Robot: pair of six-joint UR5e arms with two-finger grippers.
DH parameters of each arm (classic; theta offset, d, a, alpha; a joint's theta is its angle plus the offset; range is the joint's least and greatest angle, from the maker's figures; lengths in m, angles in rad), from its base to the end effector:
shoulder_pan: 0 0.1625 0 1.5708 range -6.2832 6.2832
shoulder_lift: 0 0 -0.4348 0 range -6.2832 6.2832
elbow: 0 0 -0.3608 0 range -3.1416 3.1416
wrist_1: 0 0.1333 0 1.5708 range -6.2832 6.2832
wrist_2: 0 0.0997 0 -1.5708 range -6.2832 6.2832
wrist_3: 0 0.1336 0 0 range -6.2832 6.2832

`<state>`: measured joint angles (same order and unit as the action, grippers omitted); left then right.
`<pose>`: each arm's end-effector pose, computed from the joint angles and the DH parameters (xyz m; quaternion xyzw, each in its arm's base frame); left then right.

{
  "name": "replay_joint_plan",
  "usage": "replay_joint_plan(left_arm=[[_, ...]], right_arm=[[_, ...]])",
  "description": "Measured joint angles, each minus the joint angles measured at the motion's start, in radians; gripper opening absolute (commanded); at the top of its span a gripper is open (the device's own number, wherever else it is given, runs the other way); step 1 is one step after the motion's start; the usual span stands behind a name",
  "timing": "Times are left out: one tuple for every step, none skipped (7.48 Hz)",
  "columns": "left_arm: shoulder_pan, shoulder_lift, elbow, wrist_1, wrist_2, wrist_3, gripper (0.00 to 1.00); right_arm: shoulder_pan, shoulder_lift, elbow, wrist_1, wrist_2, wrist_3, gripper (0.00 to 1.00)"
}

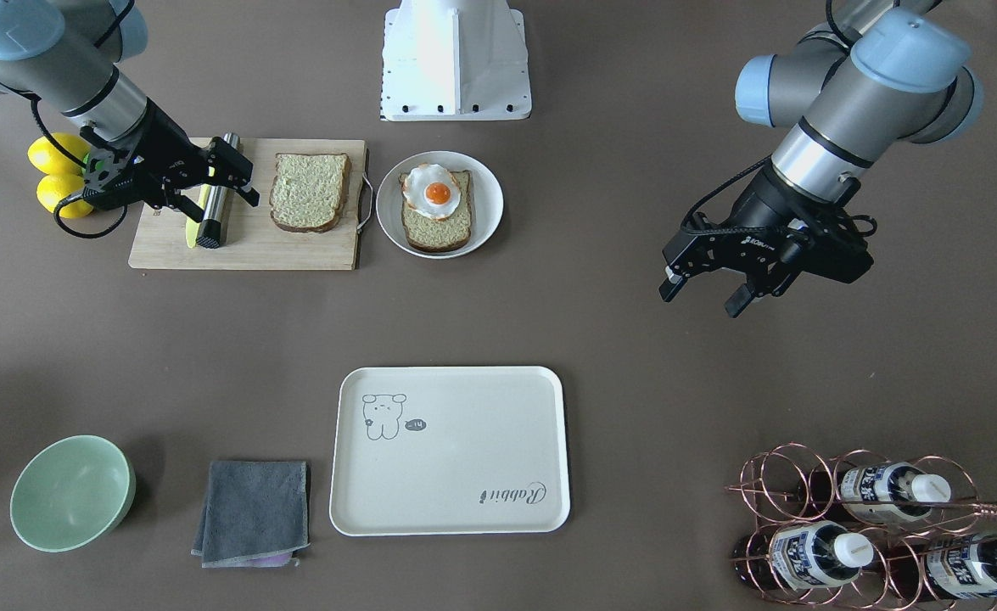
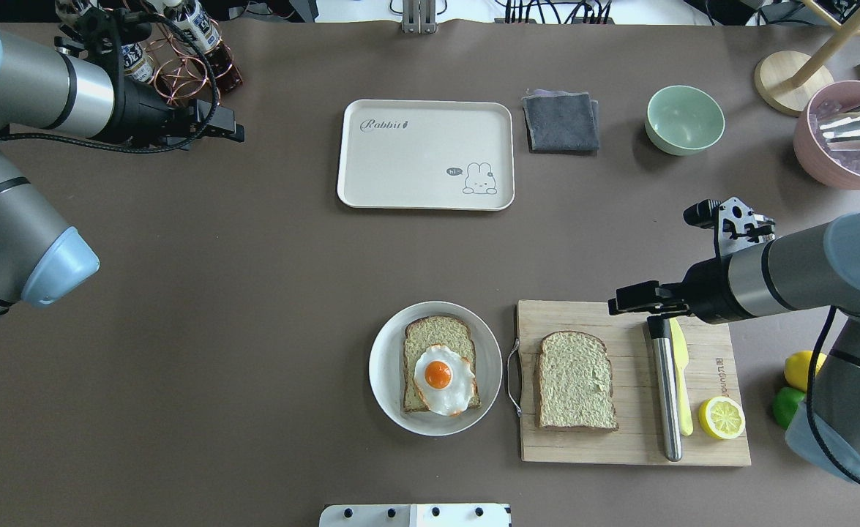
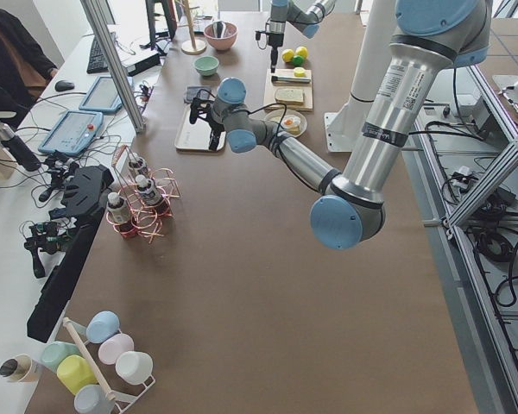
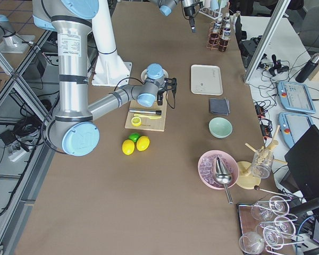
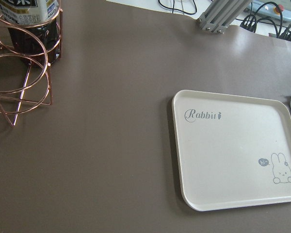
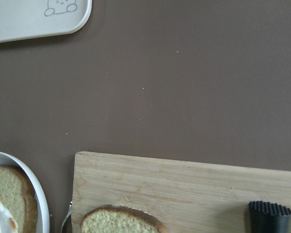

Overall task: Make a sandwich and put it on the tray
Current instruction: 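Lower the right gripper and grasp the bread slice on the board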

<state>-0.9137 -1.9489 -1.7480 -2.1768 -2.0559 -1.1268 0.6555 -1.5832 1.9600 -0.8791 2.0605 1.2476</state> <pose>0.3196 -0.5305 0.3320 0.1781 0.5405 -0.0607 0.8200 -0.3387 -0.3493 0.4339 0.0481 -0.5341 0.0164 0.8439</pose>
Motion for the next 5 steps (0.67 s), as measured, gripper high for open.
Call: replay_joint_plan(left_arm=[[0.0, 0.001, -0.001, 0.0, 0.0, 0.0, 0.98], [0.0, 0.001, -0.002, 0.0, 0.0, 0.001, 0.98], [0.0, 0.003, -0.004, 0.0, 0.0, 0.001, 0.98], [0.0, 0.004, -0.005, 0.0, 0.0, 0.001, 0.98], [0.0, 0.005, -0.005, 0.0, 0.0, 0.001, 0.98]], right_arm=[[-0.056, -0.007, 0.009, -0.001, -0.052, 0.03, 1.0], [-0.107, -0.012, 0.014, -0.001, -0.099, 0.056, 1.0], [-0.146, -0.015, 0.019, -0.001, -0.126, 0.072, 0.99], [-0.173, -0.018, 0.024, -0.001, -0.136, 0.089, 0.91], [-0.195, -0.018, 0.03, 0.0, -0.141, 0.102, 0.81]])
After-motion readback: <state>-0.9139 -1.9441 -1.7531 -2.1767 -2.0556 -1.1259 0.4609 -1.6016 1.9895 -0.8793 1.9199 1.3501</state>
